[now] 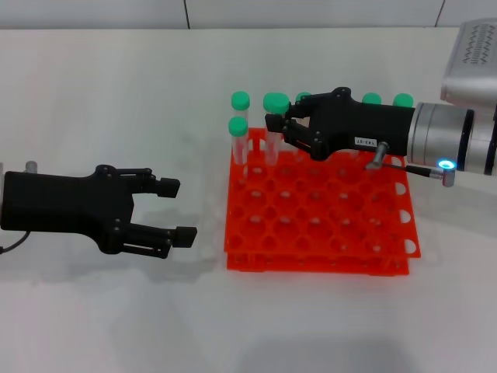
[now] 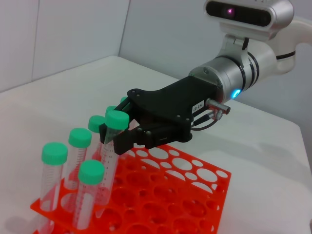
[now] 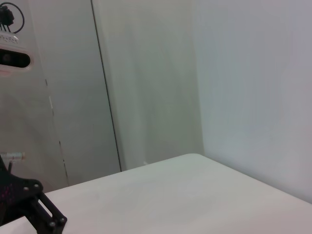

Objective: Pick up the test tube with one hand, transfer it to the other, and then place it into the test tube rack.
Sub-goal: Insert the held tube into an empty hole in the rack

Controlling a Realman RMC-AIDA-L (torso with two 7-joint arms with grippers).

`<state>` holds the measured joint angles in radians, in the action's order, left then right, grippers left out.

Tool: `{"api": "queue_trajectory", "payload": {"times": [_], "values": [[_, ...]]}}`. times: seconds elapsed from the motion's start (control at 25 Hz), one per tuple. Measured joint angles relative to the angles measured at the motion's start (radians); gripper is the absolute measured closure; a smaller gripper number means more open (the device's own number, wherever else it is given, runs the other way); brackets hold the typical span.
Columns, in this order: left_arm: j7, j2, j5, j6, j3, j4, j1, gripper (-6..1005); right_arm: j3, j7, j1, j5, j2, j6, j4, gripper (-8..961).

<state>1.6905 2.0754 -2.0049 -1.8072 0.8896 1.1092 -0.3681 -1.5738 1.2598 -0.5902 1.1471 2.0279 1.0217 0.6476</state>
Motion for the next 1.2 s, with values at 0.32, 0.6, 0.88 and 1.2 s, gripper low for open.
{"api": "queue_trajectory", "payload": {"times": [0.32, 0.6, 0.88, 1.2], "values": [[0.000, 0.000, 0.000, 0.000, 0.000, 0.000, 0.000, 134, 0.000, -0.001, 0.001, 0.000, 0.000, 0.000, 0.000, 736], [0.000, 0.000, 0.000, 0.000, 0.001, 0.000, 0.000, 134, -0.001, -0.002, 0.001, 0.000, 0.000, 0.000, 0.000, 735], [0.000, 0.000, 0.000, 0.000, 0.002, 0.000, 0.000, 134, -0.011, -0.005, 0.001, 0.000, 0.000, -0.006, 0.000, 734], [0.000, 0.000, 0.000, 0.000, 0.002, 0.000, 0.000, 134, -0.012, -0.011, 0.003, -0.012, 0.000, -0.004, 0.000, 732]]}}
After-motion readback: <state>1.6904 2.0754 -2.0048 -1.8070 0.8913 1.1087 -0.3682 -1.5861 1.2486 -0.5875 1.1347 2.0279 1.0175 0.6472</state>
